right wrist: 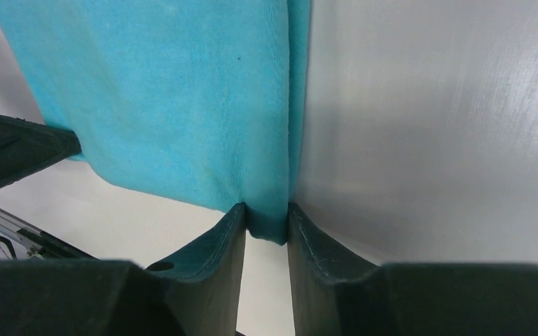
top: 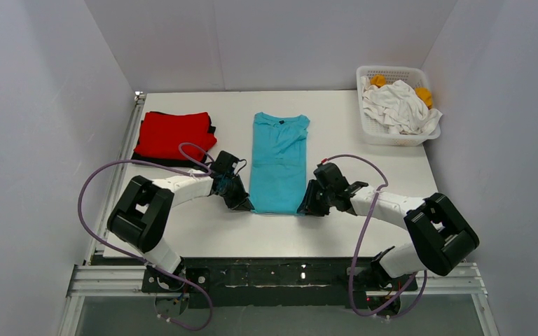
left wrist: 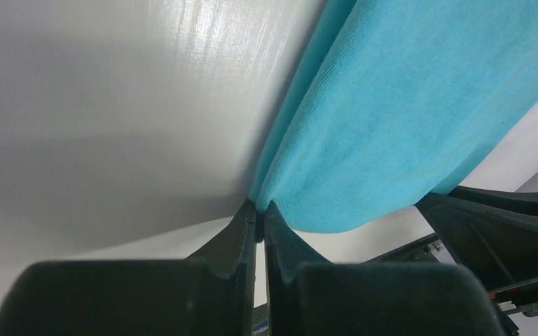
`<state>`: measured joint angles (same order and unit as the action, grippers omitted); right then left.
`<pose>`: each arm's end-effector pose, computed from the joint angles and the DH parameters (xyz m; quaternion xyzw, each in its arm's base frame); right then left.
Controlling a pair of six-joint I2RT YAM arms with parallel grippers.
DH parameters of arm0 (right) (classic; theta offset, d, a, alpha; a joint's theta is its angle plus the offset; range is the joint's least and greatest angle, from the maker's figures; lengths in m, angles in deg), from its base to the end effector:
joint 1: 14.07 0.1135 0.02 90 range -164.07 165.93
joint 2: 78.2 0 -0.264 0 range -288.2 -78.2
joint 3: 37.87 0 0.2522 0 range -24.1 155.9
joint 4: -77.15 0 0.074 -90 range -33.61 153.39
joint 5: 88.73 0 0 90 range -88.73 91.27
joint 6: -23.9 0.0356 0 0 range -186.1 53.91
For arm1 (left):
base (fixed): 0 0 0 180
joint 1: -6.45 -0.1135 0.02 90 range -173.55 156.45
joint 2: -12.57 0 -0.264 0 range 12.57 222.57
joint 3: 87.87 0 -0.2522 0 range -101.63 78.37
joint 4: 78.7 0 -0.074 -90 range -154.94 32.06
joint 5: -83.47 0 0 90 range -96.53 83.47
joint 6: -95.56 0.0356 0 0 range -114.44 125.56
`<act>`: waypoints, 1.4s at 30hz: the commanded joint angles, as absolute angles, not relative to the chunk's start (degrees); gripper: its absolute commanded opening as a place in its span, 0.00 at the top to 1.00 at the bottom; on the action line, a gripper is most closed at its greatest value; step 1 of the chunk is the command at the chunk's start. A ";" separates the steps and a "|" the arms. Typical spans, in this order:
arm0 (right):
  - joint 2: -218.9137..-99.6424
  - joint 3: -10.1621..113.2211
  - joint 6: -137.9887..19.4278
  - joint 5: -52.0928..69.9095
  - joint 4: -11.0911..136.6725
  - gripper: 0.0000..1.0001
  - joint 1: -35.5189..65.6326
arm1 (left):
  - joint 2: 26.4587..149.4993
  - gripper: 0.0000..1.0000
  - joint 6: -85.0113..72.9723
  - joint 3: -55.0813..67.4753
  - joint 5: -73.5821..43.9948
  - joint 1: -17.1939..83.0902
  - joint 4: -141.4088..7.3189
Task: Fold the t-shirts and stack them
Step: Grab one side of the 2/3 rectangular tshirt with both arms, then fold the long partially folded tshirt into a neat square
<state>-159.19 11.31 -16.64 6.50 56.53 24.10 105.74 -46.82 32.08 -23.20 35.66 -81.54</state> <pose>0.2022 0.1631 0.1546 0.0784 0.9426 0.2539 0.2022 0.2911 -0.1744 0.1848 -0.1016 0.8551 -0.4170 0.2908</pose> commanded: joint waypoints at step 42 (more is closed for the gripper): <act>-134.77 29.27 -27.61 33.09 15.45 0.99 24.11 | 60.48 1.00 -45.09 24.81 -1.26 45.52 -32.00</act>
